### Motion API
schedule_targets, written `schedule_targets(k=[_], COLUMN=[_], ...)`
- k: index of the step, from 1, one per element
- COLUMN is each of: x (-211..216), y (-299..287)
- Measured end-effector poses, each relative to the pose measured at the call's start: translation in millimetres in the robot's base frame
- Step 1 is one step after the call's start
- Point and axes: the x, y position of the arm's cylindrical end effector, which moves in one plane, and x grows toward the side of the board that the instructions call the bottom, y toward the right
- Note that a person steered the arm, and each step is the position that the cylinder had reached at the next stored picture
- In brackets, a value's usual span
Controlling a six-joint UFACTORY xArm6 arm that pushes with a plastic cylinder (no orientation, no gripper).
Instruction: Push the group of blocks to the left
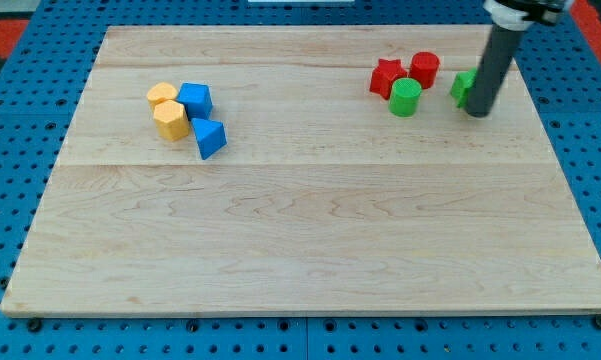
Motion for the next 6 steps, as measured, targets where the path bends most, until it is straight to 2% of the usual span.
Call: schedule_targets(k=[1,3,4,6], x=[-18.1,-51.4,-62.7,-83.5], y=[26.2,-115.3,-164.6,-224.3])
